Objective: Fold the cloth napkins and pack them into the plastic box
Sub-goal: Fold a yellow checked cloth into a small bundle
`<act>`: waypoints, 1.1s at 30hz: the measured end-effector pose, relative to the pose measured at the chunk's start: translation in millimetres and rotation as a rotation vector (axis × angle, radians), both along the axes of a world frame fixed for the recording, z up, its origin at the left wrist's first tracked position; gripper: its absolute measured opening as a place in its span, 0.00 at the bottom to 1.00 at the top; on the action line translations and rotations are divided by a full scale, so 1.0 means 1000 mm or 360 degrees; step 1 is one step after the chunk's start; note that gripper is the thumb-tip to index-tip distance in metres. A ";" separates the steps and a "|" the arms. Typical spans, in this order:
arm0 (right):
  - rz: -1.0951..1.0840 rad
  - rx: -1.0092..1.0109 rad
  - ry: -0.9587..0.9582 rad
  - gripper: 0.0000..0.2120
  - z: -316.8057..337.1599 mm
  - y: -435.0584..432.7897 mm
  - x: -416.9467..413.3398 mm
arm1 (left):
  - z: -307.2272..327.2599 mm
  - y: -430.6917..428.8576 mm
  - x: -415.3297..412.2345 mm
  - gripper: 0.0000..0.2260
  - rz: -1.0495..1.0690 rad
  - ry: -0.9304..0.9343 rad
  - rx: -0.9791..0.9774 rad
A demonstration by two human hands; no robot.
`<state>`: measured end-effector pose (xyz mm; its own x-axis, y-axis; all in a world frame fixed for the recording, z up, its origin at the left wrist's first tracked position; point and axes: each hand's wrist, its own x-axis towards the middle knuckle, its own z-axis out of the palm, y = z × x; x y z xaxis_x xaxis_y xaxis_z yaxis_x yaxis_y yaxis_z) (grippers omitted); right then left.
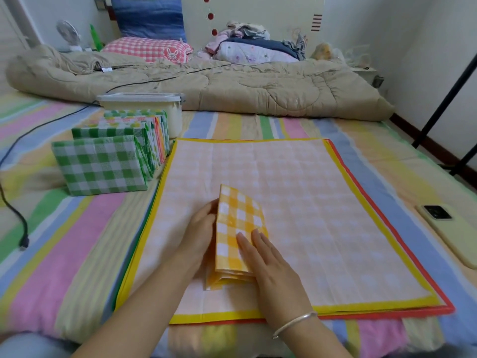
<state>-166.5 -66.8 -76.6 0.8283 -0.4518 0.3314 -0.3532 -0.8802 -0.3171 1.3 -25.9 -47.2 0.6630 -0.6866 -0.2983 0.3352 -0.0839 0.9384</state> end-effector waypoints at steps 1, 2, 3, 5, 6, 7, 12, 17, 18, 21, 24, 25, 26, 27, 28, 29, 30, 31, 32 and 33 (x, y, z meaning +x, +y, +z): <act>0.0025 0.0000 0.0056 0.30 0.000 -0.002 0.000 | 0.000 0.002 0.002 0.14 0.0012 0.0089 -0.0071; 0.0021 0.0007 0.0102 0.31 -0.001 -0.005 -0.001 | -0.002 0.003 0.004 0.15 0.0020 0.0106 -0.0113; 0.0009 -0.0028 0.0117 0.32 0.000 -0.008 -0.001 | -0.002 0.004 0.005 0.15 0.0039 0.0027 -0.0114; 0.0006 0.0046 0.0074 0.31 0.004 -0.013 -0.001 | -0.003 0.009 0.005 0.13 0.0103 -0.0385 -0.0058; -0.0003 0.0227 0.0010 0.33 0.006 -0.014 -0.002 | -0.004 0.014 0.004 0.13 0.0115 -0.0678 -0.0034; -0.0032 0.0477 -0.0051 0.34 0.008 -0.015 -0.004 | -0.005 0.019 0.004 0.13 0.0091 -0.0989 -0.0002; -0.0132 0.1007 -0.0547 0.31 0.013 -0.018 -0.006 | -0.018 0.035 -0.009 0.10 -0.0534 -0.1842 0.0183; -0.0149 0.0902 -0.0549 0.29 0.007 -0.011 -0.005 | -0.029 0.034 -0.017 0.26 -0.0770 -0.2256 0.0320; -0.0173 0.0920 -0.0563 0.29 0.007 -0.012 -0.004 | -0.028 0.034 -0.018 0.29 -0.0842 -0.2308 0.0410; -0.0403 0.1116 -0.0666 0.27 0.006 -0.020 -0.004 | -0.015 0.030 -0.022 0.33 -0.1057 -0.2432 0.0713; -0.0763 0.1406 -0.0800 0.11 0.007 -0.029 -0.005 | -0.005 0.019 -0.022 0.31 -0.1072 -0.2312 0.0740; -0.0843 0.1513 -0.0823 0.06 0.009 -0.031 -0.006 | -0.004 0.013 -0.020 0.29 -0.1025 -0.2191 0.0703; -0.0908 0.1623 -0.0850 0.06 0.011 -0.033 -0.007 | -0.006 0.008 -0.018 0.25 -0.0965 -0.2092 0.0648; -0.0945 0.1751 -0.0900 0.07 0.012 -0.035 -0.008 | -0.009 0.002 -0.016 0.20 -0.0894 -0.2067 0.0583; -0.0964 0.1862 -0.0949 0.07 0.013 -0.037 -0.009 | -0.012 -0.002 -0.016 0.18 -0.0851 -0.2101 0.0556; -0.0983 0.1912 -0.0962 0.06 0.015 -0.038 -0.010 | -0.014 -0.004 -0.017 0.21 -0.0830 -0.2169 0.0561; -0.0982 0.1885 -0.0936 0.06 0.015 -0.039 -0.011 | -0.017 -0.005 -0.019 0.25 -0.0847 -0.2206 0.0597; -0.0946 0.1792 -0.0890 0.05 0.016 -0.039 -0.012 | -0.020 -0.006 -0.021 0.29 -0.0853 -0.2219 0.0611; -0.0901 0.1621 -0.0809 0.06 0.015 -0.038 -0.012 | -0.022 -0.007 -0.024 0.32 -0.0849 -0.2213 0.0626; -0.0834 0.1401 -0.0704 0.09 0.014 -0.036 -0.012 | -0.023 -0.008 -0.026 0.35 -0.0833 -0.2226 0.0632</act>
<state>-178.9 -103.0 -62.3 0.3549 -0.9331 -0.0580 -0.3166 -0.0616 -0.9466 -24.7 -33.6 -70.4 0.2781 -0.9529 0.1214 -0.9080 -0.2195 0.3569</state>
